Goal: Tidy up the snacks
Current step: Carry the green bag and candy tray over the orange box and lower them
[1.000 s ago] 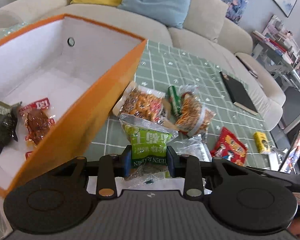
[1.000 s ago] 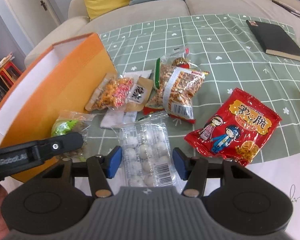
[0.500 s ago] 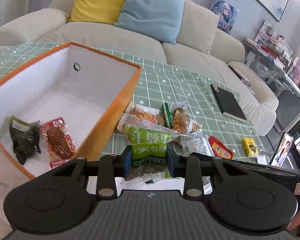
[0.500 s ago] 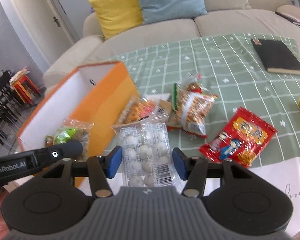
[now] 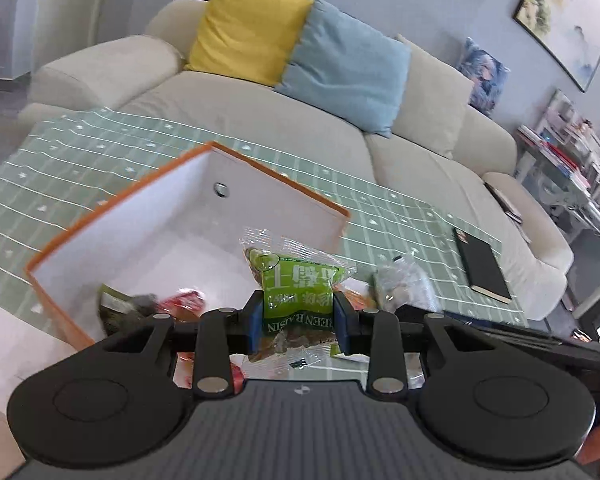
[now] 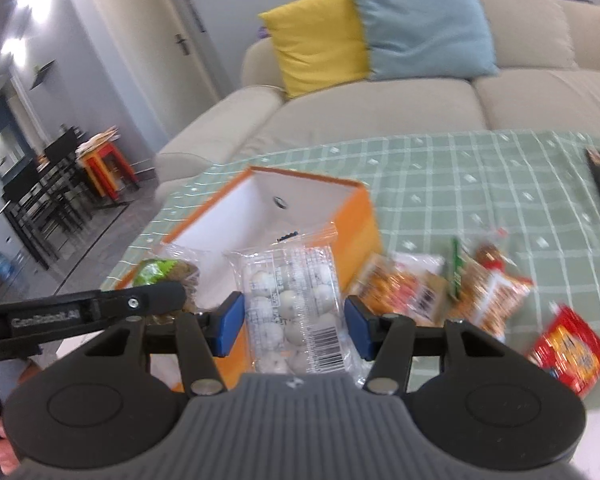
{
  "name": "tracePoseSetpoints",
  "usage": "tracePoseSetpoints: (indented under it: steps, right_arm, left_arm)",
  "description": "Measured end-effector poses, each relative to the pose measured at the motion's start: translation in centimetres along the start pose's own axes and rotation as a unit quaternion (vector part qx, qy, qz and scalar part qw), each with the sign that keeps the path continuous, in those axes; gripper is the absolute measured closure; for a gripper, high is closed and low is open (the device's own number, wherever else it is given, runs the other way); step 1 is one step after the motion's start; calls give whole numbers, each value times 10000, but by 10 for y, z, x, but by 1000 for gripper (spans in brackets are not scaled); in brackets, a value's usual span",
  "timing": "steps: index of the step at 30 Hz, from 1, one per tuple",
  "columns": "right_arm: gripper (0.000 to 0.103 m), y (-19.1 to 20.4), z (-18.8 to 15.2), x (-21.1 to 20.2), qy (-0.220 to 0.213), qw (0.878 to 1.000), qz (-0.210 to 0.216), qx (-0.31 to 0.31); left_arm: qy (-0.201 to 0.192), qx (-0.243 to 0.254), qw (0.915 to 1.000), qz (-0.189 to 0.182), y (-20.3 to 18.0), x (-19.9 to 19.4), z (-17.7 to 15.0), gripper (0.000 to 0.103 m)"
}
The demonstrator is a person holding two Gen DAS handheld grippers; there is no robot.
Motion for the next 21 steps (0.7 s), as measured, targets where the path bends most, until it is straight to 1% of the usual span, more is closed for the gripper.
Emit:
tracePoseSetpoints:
  steps: [5,8,11,15,21]
  right_arm:
    - [50,23,13,20,55,9995,158,-256]
    - [50,35,20,35,114,9989,223,-386]
    - [50,45,25,50,190,9980,241,-545]
    - [50,53,26,77,388,9959,137,-808]
    - [50,50,22,117,756,9904,-118,-1156]
  left_arm:
    - [24,98,9996,253,24,1,14,64]
    - [123,78,9993,336,37,7,19,64]
    - [255,174,9984,477,48,17,22,64]
    - [510,276,9963,630,62,37,20,64]
    - [971,417,9909,835,83,68,7,64]
Point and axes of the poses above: each gripper's, at about its wrist camera, not at the fingertips, and x roughly the way its jaws point, y to its left, z to its top, the point moved 9 cm from there along x, roughly the way its jaws point, and after that the axes turned 7 degrees about -y, right-handed, at the moved point
